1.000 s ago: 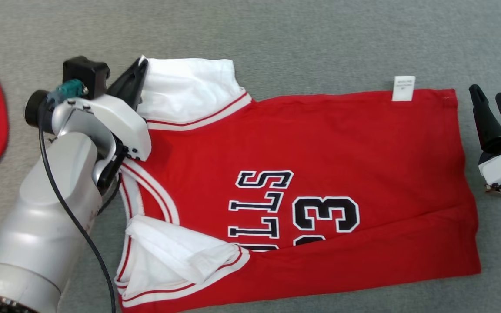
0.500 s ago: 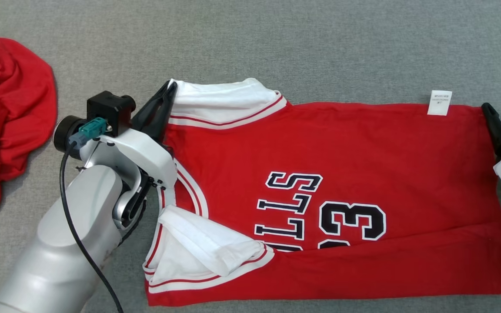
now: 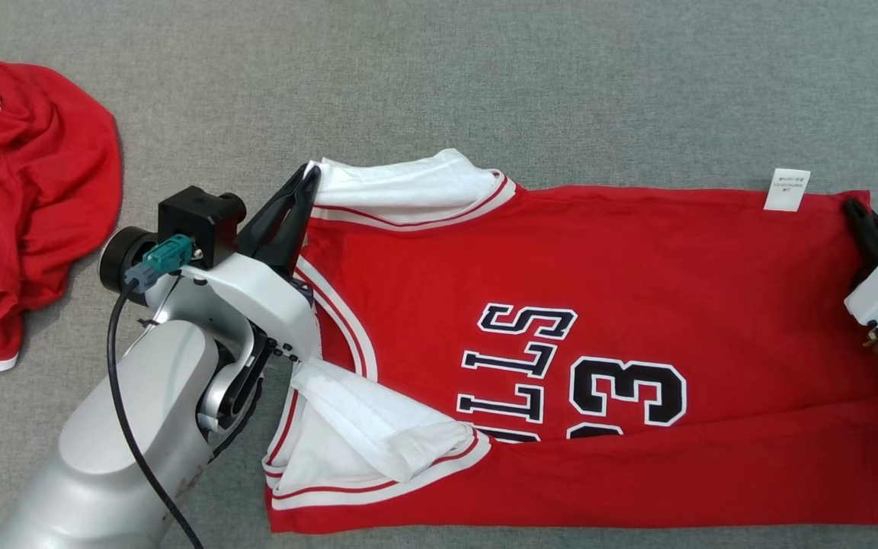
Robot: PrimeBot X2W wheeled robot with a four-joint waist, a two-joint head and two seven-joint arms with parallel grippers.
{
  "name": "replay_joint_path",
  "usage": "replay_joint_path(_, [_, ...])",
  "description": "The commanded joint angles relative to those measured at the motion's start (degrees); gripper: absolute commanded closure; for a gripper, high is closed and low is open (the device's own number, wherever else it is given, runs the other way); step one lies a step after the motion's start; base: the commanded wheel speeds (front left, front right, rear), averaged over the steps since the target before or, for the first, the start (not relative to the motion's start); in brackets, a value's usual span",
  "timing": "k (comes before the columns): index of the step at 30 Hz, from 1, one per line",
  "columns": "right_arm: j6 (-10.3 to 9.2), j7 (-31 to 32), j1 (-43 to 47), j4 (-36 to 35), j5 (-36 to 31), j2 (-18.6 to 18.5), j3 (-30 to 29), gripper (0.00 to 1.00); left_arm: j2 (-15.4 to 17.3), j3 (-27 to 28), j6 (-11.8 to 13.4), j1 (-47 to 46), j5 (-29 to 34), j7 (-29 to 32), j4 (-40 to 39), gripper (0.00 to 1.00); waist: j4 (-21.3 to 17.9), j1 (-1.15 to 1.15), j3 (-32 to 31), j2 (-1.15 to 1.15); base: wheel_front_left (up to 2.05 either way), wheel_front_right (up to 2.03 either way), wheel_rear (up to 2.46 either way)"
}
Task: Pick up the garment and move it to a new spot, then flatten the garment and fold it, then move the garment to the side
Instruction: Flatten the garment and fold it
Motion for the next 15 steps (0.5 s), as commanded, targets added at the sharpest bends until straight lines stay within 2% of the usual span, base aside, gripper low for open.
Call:
replay_joint_path(1, [-0.02, -1.20, -0.43, -0.09, 0.59, -0.51, 0.49, 1.00, 0.59, 0.12, 0.46, 0.61, -0.34, 0.35, -0.62, 1.00, -0.15, 0.00, -0.24, 0.00, 0.00, 0.00, 0.00])
replay_joint_path(8, [-0.02, -6.16, 1.08, -1.16, 1.43, -1.70, 2.93, 1.00, 1.54, 1.39, 1.11, 2.33, -2.17, 0.95, -3.76, 1.00, -0.63, 0.00, -1.50, 0.00, 0.00, 0.00, 0.00])
replay_joint_path(15, [-0.02, -10.79, 4.09, -2.85, 2.84, -2.69, 5.14, 1.00, 3.98, 2.40, 1.66, 5.38, -4.35, 2.56, -8.85, 1.00, -0.68, 0.00, -3.24, 0.00, 0.00, 0.00, 0.00])
